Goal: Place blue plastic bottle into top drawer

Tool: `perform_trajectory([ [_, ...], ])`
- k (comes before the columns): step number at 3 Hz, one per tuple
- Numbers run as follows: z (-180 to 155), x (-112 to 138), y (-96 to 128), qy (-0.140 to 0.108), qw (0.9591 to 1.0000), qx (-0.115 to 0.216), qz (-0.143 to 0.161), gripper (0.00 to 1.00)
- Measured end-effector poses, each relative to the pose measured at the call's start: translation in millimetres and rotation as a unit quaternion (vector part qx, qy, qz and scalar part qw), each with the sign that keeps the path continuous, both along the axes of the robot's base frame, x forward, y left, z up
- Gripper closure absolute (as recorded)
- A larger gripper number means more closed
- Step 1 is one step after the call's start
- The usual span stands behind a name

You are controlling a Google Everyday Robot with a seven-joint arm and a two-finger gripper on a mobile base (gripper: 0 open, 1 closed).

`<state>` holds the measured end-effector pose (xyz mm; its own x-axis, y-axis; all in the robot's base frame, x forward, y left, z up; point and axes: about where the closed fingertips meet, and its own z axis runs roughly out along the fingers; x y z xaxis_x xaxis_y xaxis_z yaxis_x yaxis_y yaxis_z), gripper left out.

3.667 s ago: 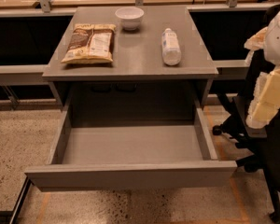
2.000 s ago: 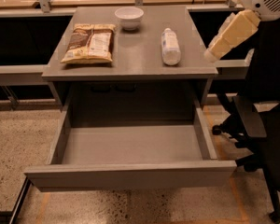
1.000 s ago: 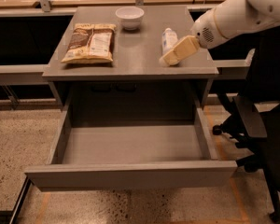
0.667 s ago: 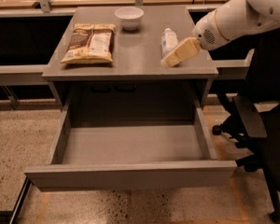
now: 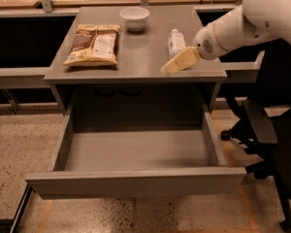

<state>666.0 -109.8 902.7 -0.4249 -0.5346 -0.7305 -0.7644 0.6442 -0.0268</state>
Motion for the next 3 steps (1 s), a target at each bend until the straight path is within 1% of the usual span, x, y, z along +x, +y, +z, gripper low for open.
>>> perform_trajectory([
  [1, -7.2, 34.4, -0.5, -0.026, 0.9993, 0.011, -0.026, 0.00],
  [2, -13.3, 71.7, -2.9, -0.047, 0.9975, 0.026, -0.045, 0.00],
  [3, -21.9, 106.0, -6.5, -0.057, 0.9950, 0.049, -0.066, 0.00],
])
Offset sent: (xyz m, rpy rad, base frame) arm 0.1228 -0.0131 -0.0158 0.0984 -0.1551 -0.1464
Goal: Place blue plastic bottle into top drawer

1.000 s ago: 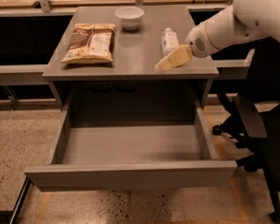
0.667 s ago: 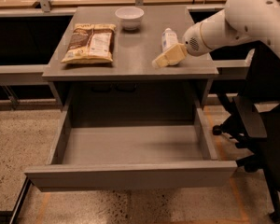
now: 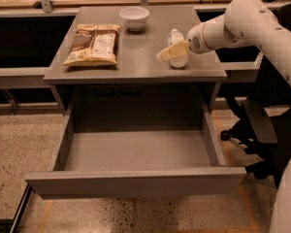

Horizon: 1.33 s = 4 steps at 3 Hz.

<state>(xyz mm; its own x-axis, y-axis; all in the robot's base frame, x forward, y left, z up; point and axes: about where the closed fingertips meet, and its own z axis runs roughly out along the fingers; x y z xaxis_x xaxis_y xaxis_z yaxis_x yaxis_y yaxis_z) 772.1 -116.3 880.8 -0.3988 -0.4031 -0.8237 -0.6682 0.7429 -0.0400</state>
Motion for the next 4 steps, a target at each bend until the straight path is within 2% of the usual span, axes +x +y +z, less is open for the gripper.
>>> perform_trajectory([
  [1, -11.0, 28.8, 1.4, -0.005, 0.9992, 0.037, -0.015, 0.00],
  [2, -22.0, 46.5, 9.5, -0.004, 0.9980, 0.061, -0.019, 0.16],
  [3, -20.3, 44.9, 12.5, -0.013, 0.9981, 0.059, -0.016, 0.47],
  [4, -10.1, 32.0, 14.8, -0.025, 0.9987, 0.044, -0.009, 0.70],
])
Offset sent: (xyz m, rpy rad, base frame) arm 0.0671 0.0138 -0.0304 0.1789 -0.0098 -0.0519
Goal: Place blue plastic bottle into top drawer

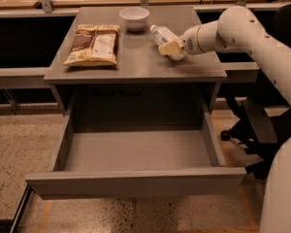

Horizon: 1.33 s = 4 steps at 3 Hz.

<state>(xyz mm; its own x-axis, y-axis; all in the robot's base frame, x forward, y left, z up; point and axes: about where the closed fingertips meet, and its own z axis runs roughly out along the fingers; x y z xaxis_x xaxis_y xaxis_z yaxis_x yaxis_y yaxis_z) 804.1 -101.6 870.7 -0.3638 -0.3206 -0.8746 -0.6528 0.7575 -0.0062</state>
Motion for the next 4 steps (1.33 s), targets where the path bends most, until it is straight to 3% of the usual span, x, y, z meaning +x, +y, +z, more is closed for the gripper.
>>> perform_trajectory([
  [1, 20.1, -24.3, 8.9, -0.015, 0.9993, -0.019, 0.029, 0.93],
  [2, 35.2, -65.8, 8.3, -0.008, 0.9971, -0.046, 0.060, 1.00],
  [3, 50.2, -123.0, -0.6, 0.003, 0.9916, -0.077, 0.104, 1.00],
  [4, 54.2, -179.0, -7.2, 0.021, 0.9805, -0.088, 0.175, 1.00],
])
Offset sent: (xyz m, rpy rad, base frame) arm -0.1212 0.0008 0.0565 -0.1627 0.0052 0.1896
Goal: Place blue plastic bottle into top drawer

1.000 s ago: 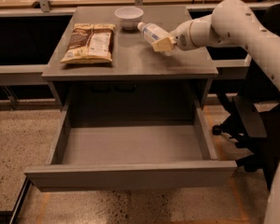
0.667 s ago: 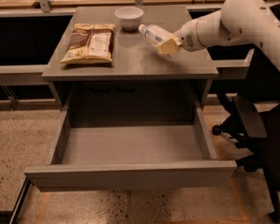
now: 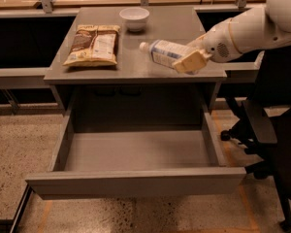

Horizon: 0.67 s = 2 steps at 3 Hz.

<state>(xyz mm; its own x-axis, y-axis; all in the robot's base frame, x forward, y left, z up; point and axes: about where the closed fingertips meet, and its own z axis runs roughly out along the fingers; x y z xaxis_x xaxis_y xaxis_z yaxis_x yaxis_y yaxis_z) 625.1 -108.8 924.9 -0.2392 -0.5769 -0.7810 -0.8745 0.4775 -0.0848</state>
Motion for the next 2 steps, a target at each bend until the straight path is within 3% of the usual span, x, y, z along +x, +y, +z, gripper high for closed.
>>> perform_trajectory([
  [1, -19.3, -54.0, 0.4, 0.050, 0.9947, 0.022, 0.087, 1.00],
  [2, -22.8, -73.7, 3.3, 0.075, 0.9902, 0.020, 0.116, 1.00],
])
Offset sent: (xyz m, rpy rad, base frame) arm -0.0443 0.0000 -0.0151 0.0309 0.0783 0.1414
